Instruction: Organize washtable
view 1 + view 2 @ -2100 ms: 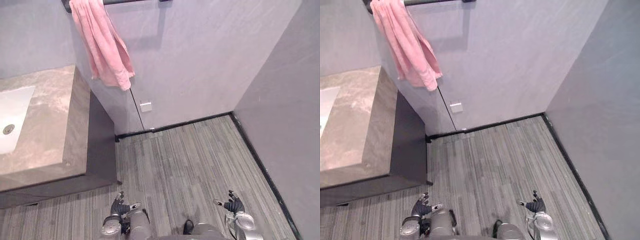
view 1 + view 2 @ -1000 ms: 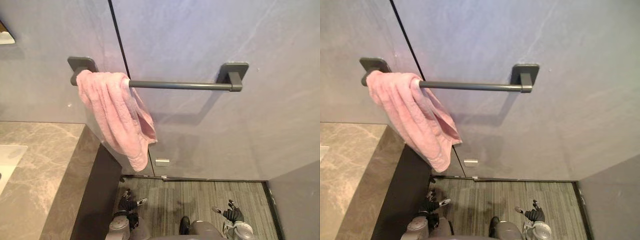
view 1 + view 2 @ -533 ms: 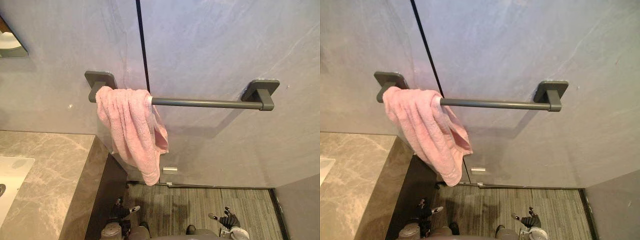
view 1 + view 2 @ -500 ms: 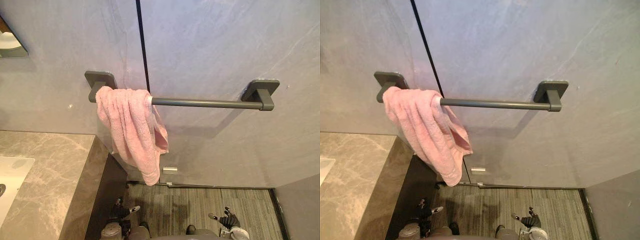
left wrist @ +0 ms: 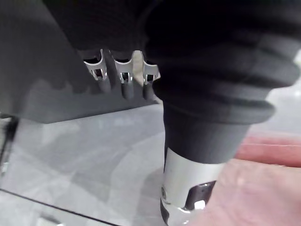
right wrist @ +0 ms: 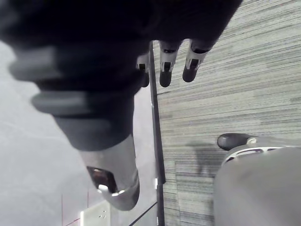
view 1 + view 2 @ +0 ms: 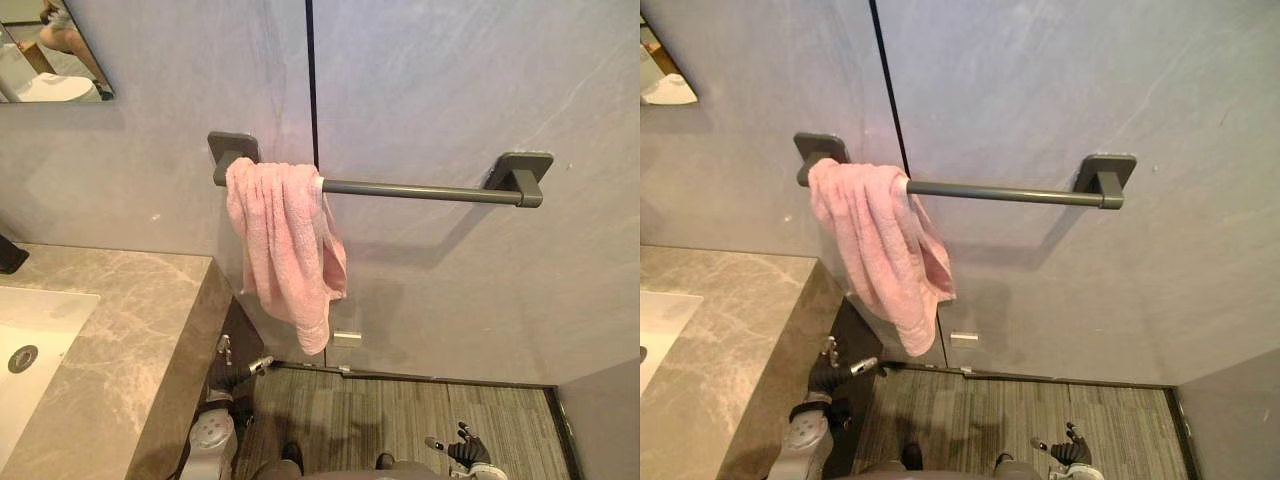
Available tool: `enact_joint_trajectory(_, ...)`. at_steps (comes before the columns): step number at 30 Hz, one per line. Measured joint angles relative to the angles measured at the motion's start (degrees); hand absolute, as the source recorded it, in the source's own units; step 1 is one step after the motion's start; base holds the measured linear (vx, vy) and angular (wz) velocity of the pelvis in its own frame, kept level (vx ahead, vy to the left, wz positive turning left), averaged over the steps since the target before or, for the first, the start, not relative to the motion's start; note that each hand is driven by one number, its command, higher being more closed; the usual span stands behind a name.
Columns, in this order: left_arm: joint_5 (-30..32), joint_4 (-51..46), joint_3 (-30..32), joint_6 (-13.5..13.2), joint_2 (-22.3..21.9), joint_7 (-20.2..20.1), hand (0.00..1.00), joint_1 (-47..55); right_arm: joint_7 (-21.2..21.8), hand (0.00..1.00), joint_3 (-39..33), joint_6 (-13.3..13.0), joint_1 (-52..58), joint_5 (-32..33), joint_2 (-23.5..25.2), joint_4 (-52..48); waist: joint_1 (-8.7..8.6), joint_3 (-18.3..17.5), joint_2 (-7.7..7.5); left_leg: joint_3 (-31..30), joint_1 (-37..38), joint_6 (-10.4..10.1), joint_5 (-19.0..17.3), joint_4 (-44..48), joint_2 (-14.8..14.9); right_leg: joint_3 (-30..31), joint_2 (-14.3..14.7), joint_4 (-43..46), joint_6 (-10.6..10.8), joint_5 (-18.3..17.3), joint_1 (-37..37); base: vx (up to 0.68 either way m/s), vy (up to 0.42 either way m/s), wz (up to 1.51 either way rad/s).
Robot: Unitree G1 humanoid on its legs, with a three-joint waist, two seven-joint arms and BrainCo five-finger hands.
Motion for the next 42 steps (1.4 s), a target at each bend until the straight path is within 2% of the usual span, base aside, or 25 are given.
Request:
enact_joint_trajectory(9,0.3,-10.2,0.1,-1.6,0.2,3.4,0.00,-0.2,0.1,0.00,0.0,0.0,-1.1,-1.3,0.0,0.0,0.01,-1.0,0.19,-0.8,0.9,0.5,0.5,-0.9,-0.2,-0.2,0.2,-0.4,0.3,0.4,1.3,0.05,-0.005,0.03)
enact_joint_trajectory(15,0.8,-13.2,0.4,-2.6,3.1,5.1,0.00,-0.5,0.2,0.00,0.4,0.0,-0.9,-1.3,0.0,0.1,-0.04,-1.4,-0.39,-1.1,1.2,0.5,0.5,-1.0,-0.2,0.0,0.2,-0.9,0.1,0.5,1.8,-0.01,-0.001,0.00)
enact_joint_trajectory(23,0.8,-13.2,1.3,-2.8,4.5,5.7,0.00,-3.0,1.0,0.00,1.4,0.0,-0.3,-1.4,-1.5,0.1,-0.27,-1.4,-0.44,-0.6,2.0,0.4,0.4,-1.2,-0.2,0.9,0.3,-1.1,0.1,0.5,1.8,-0.05,-0.004,-0.05)
enact_joint_trajectory(27,0.8,-13.2,1.3,-2.8,5.3,5.6,0.00,-4.0,1.1,0.00,1.9,0.2,-0.5,-1.4,-1.8,0.1,-1.52,-1.5,-0.48,-0.4,1.8,0.4,0.4,-1.2,-0.2,1.2,0.3,-1.4,0.1,0.5,1.6,-0.01,-0.003,-0.02)
enact_joint_trajectory(42,1.3,-11.9,0.2,-2.7,7.2,5.9,0.00,-7.1,1.3,0.00,2.2,0.3,-2.1,-1.4,-1.8,0.1,-1.54,-1.5,-0.47,-0.2,1.0,0.4,0.4,-1.2,-0.3,1.8,0.5,-3.9,0.1,2.4,1.7,-0.01,-0.001,-0.02)
